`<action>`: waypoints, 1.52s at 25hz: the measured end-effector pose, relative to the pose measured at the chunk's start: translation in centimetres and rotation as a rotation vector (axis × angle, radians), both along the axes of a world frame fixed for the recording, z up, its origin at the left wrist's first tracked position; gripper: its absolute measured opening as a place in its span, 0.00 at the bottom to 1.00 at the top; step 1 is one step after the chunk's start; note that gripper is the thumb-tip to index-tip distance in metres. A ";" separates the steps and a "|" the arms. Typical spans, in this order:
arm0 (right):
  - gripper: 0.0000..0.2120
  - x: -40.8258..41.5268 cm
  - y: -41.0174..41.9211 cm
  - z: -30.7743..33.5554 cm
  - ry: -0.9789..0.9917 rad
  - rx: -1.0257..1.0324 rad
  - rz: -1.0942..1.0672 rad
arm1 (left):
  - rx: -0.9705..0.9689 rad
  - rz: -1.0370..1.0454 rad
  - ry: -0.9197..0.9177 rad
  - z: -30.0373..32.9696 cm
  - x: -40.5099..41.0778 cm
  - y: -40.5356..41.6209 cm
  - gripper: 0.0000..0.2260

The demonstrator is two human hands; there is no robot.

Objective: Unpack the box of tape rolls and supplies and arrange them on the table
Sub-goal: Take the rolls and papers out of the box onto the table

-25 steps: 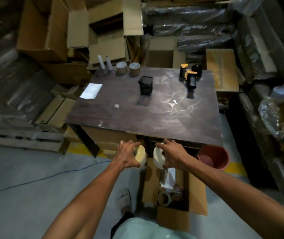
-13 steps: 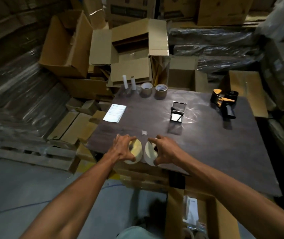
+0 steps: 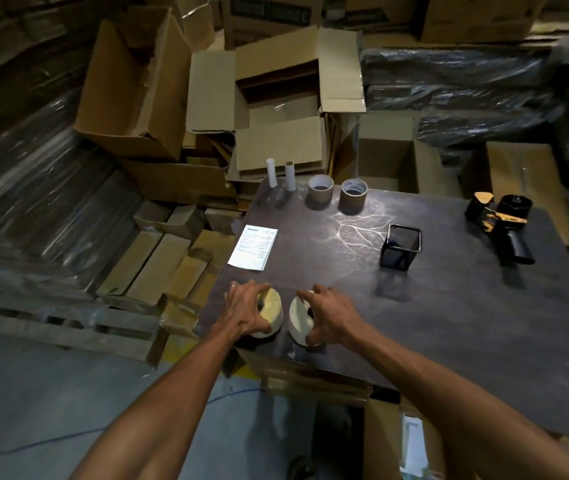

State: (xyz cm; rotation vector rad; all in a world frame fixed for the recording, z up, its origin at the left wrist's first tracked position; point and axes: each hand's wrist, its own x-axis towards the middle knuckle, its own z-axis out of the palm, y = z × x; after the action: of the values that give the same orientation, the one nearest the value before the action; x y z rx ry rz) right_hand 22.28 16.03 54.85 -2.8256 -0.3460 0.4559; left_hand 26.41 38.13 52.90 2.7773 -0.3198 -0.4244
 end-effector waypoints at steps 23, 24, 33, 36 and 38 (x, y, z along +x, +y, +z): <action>0.60 -4.7 -2.6 -2.9 0.042 0.074 -0.128 | -0.240 -0.003 -0.156 0.6 -6.2 -2.2 0.25; 0.59 -5.5 -3.4 -2.7 0.042 0.092 -0.144 | -0.260 -0.017 -0.178 0.9 -6.9 -3.0 0.22; 0.43 -16.4 -13.3 -2.1 0.042 0.055 -0.232 | -0.299 -0.211 -0.275 1.2 -15.3 -14.6 0.19; 0.39 -21.4 -17.5 -2.8 0.035 0.047 -0.231 | -0.274 -0.257 -0.226 -0.1 -20.1 -19.5 0.18; 0.37 -24.6 -20.1 -3.7 0.012 0.044 -0.223 | -0.263 -0.286 -0.194 -1.5 -23.6 -22.6 0.21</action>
State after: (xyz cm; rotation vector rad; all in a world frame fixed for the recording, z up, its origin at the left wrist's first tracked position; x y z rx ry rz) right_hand -2.36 -4.06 51.19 -2.7746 -0.0370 0.4117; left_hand 2.78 15.58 51.36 2.5232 -0.7671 -0.1606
